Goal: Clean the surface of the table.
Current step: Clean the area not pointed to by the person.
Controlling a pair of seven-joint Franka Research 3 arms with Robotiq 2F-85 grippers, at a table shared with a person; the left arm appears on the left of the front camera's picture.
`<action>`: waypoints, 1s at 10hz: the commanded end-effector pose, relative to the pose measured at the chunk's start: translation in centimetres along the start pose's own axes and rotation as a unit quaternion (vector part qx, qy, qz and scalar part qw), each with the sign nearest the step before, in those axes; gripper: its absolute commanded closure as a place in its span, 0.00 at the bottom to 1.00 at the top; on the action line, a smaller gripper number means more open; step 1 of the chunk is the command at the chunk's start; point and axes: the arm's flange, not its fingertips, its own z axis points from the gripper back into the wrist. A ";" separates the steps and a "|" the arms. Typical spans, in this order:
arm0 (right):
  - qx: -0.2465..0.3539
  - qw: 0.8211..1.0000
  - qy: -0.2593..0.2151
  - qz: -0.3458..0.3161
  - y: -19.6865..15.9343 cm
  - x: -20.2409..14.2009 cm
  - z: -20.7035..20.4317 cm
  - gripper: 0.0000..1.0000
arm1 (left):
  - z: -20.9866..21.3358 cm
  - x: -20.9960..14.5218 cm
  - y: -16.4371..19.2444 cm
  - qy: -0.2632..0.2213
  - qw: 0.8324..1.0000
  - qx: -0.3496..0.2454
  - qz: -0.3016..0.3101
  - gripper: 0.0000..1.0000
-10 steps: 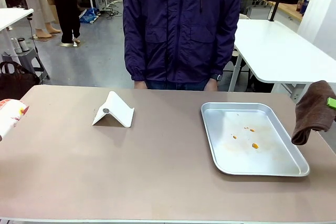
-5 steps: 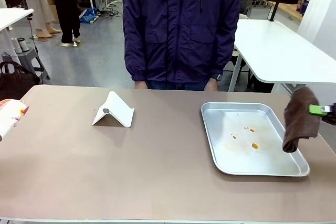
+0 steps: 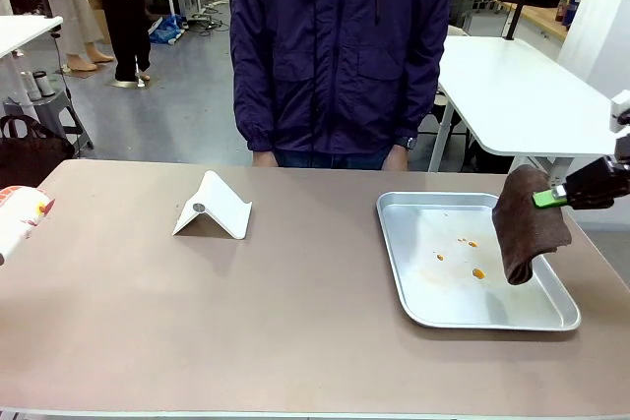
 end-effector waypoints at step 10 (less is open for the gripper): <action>-0.231 0.970 0.069 -0.018 -7.8 7.7 -5.3 1.00 | 0.1 0.2 -0.5 -0.008 1.000 -0.007 0.000 0.78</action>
